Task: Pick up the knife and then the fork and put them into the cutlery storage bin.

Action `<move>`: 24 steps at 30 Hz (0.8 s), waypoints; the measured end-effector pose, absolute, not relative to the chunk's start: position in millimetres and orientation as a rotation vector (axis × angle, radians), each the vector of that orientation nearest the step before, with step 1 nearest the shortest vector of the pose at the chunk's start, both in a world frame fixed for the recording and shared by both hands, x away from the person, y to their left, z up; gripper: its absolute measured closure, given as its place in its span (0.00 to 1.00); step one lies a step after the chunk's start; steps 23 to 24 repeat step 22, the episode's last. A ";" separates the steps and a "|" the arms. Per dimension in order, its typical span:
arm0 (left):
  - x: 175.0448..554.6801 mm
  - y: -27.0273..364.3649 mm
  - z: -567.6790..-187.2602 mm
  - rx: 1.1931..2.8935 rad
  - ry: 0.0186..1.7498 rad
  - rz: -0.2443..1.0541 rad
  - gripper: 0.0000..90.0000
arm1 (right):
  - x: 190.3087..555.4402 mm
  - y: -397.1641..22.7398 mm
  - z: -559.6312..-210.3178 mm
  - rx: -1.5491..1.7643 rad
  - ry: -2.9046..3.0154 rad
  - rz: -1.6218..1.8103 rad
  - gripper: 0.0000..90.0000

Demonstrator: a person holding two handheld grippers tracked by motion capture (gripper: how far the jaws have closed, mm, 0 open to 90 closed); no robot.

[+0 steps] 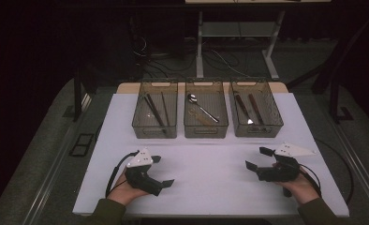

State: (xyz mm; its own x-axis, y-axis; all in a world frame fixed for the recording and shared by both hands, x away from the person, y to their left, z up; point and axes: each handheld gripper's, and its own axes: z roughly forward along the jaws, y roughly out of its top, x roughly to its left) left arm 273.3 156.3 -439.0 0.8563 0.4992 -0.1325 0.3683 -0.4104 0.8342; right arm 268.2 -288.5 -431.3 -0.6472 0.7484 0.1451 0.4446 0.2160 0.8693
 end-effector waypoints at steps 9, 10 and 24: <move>273.5 156.7 -439.1 2.046 0.636 0.164 0.00 | 259.3 -292.5 -444.3 1.136 2.231 1.364 0.19; 273.4 156.7 -439.2 2.045 0.635 0.165 0.00 | 258.9 -293.5 -445.9 1.131 2.245 1.346 0.19; 273.3 156.6 -439.3 2.051 0.632 0.168 0.00 | 257.5 -293.9 -448.4 1.114 2.268 1.304 0.19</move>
